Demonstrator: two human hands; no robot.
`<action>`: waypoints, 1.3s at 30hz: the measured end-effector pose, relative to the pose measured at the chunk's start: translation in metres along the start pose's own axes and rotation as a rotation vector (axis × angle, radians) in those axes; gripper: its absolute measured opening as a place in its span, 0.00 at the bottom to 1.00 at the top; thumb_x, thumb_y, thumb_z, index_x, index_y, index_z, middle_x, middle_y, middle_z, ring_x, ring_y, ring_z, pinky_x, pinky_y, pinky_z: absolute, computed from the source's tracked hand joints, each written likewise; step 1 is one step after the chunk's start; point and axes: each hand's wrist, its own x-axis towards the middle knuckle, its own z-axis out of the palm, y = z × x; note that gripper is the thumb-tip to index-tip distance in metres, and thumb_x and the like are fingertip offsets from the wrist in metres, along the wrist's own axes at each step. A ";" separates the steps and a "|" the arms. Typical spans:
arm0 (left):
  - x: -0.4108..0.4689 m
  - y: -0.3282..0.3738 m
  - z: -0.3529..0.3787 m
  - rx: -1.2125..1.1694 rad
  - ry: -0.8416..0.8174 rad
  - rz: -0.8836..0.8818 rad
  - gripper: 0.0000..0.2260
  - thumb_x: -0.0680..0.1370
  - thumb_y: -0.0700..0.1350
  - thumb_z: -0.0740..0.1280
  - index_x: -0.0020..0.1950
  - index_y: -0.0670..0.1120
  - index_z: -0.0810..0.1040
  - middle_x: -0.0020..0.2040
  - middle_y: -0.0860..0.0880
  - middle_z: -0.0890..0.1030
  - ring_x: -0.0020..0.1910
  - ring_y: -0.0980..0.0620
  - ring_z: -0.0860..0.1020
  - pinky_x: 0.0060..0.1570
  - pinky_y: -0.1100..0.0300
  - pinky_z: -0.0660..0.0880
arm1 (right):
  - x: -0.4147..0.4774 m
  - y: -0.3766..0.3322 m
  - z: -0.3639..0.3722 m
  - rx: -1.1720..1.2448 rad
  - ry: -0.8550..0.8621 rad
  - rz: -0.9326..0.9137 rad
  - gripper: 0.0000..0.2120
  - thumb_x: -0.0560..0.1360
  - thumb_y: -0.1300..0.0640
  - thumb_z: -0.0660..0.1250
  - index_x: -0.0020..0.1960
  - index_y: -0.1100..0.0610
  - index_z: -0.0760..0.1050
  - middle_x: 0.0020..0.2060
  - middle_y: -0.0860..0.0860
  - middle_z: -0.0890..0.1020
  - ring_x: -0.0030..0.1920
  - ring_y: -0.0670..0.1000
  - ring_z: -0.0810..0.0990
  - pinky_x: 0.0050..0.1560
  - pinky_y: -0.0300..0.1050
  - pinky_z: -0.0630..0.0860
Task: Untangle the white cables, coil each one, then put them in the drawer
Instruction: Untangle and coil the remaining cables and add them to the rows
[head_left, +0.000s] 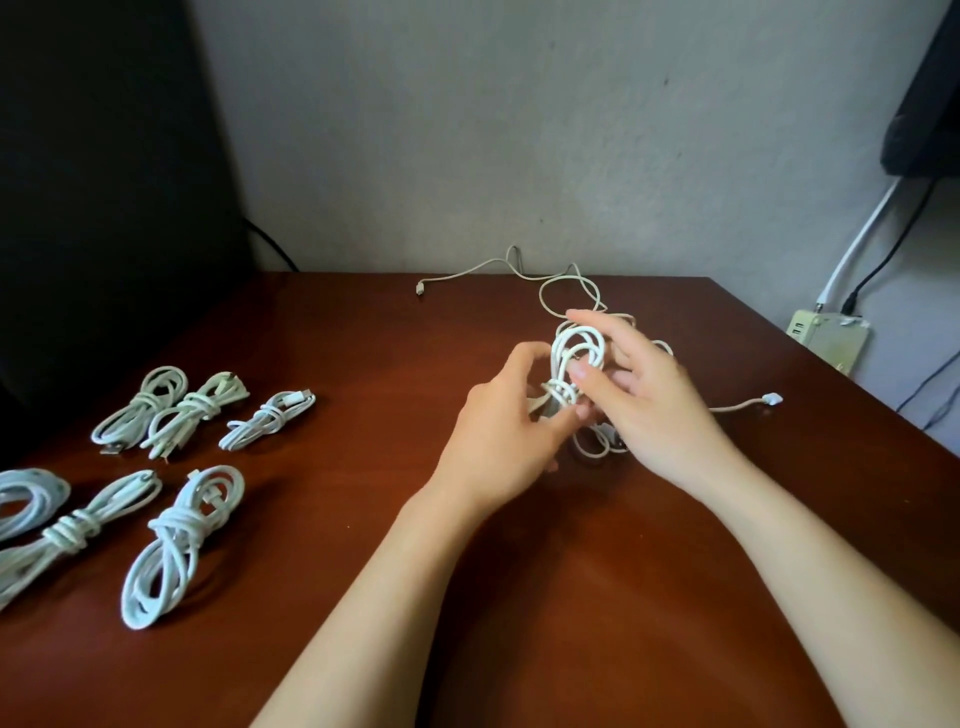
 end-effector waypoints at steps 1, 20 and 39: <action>0.000 -0.001 0.000 0.033 0.013 0.015 0.17 0.77 0.48 0.69 0.62 0.55 0.67 0.43 0.52 0.82 0.28 0.51 0.81 0.36 0.59 0.80 | 0.000 0.001 0.001 0.010 -0.004 0.010 0.19 0.78 0.62 0.64 0.65 0.45 0.70 0.51 0.49 0.81 0.45 0.47 0.83 0.41 0.36 0.77; 0.004 -0.003 0.003 -0.307 -0.090 -0.130 0.21 0.79 0.47 0.66 0.71 0.51 0.65 0.38 0.45 0.83 0.27 0.49 0.78 0.28 0.60 0.75 | 0.000 0.000 -0.004 -0.025 -0.009 -0.091 0.18 0.76 0.72 0.60 0.51 0.49 0.73 0.42 0.49 0.80 0.38 0.43 0.80 0.37 0.36 0.76; 0.000 0.003 0.001 -0.441 -0.283 -0.296 0.26 0.76 0.41 0.69 0.71 0.50 0.63 0.52 0.44 0.81 0.40 0.46 0.82 0.46 0.57 0.80 | 0.006 0.013 -0.009 -0.097 0.188 0.100 0.02 0.74 0.57 0.70 0.43 0.54 0.77 0.30 0.51 0.82 0.27 0.47 0.78 0.27 0.38 0.73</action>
